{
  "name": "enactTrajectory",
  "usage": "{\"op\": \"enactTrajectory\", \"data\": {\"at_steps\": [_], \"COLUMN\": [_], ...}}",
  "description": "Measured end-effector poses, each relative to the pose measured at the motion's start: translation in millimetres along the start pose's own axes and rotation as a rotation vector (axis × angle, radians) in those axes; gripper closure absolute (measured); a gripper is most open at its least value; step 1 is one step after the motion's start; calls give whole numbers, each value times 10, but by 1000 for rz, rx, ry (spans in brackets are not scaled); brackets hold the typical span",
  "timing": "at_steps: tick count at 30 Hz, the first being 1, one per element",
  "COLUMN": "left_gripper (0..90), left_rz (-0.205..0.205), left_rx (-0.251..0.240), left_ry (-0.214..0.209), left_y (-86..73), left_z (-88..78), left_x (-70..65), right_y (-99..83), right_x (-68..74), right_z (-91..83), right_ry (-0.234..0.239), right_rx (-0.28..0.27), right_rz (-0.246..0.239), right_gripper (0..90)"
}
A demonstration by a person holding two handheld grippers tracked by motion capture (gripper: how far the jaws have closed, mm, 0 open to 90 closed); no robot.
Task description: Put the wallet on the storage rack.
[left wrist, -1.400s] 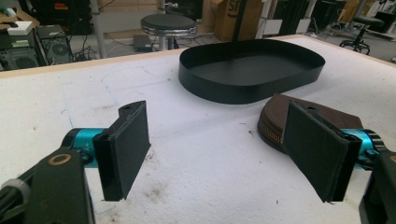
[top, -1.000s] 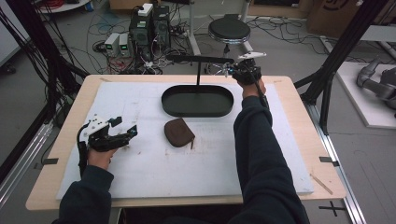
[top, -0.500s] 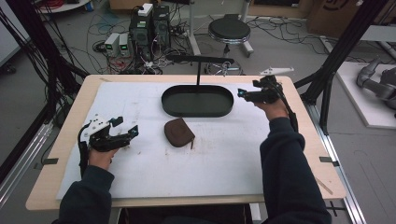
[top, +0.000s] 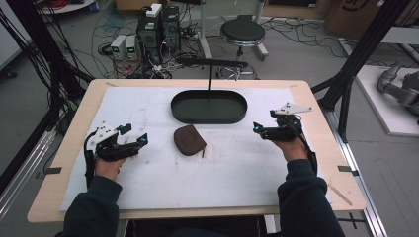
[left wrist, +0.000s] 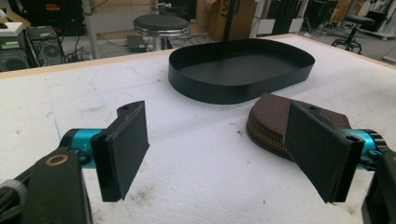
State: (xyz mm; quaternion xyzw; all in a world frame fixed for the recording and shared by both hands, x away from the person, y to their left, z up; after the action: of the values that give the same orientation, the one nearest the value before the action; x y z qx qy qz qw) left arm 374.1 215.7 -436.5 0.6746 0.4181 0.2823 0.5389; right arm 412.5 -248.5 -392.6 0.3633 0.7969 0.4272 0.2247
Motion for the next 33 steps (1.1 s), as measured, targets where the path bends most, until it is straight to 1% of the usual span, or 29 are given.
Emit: {"op": "enactTrajectory", "data": {"at_steps": [2, 5, 7, 11, 13, 15, 18, 22, 26, 28, 32, 33], "left_gripper": [223, 222, 222, 222, 222, 222, 222, 222, 222, 223, 222, 223], "left_rz": [1, -3, -3, 0, 5, 10, 14, 14, 15, 14, 11, 11], "left_rx": [-1, -2, 0, 2, 3, 5, 4, 5, 5, 7, 7, 7], "left_ry": [1, 0, 1, 8, 9, 12, 13, 17, 17, 19, 18, 17], "left_y": [4, 1, -2, -2, -2, 0, 6, 7, 7, 8, 9, 8], "left_z": [-2, 8, 10, 0, 0, -5, -11, -7, 2, 6, 15, 17], "left_x": [0, 6, 10, 20, 13, 4, -4, -2, -2, 1, 1, 2], "right_y": [-16, -49, -62, -53, -42, -25, 8, 50, 75, 97, 164, 171], "right_x": [64, 174, 235, 343, 397, 464, 590, 759, 927, 1013, 1193, 1231], "right_z": [33, 119, 191, 310, 367, 430, 526, 662, 824, 917, 1097, 1143], "right_ry": [2, 30, 50, 81, 91, 90, 101, 139, 178, 194, 230, 238], "right_rx": [-6, 3, 9, 4, 2, -3, -9, -5, 9, 23, 31, 44], "right_rz": [-6, -15, -10, -5, -6, -11, -19, -35, -50, -52, -52, -57], "right_gripper": [198, 199, 199, 199, 199, 199, 198, 199, 199, 199, 199, 199]}}
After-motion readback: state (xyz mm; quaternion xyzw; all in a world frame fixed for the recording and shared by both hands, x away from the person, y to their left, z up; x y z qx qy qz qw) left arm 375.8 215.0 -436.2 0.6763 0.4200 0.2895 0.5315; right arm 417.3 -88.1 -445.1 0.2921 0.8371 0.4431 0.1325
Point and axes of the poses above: each handheld gripper's, and its own axes: z roughly forward along the jaws, y roughly out of its top, x roughly to its left, the point moved 5 cm from there along z, roughly forward along the jaws, and after that the axes turned 4 degrees about y, right-handed, at the moved point
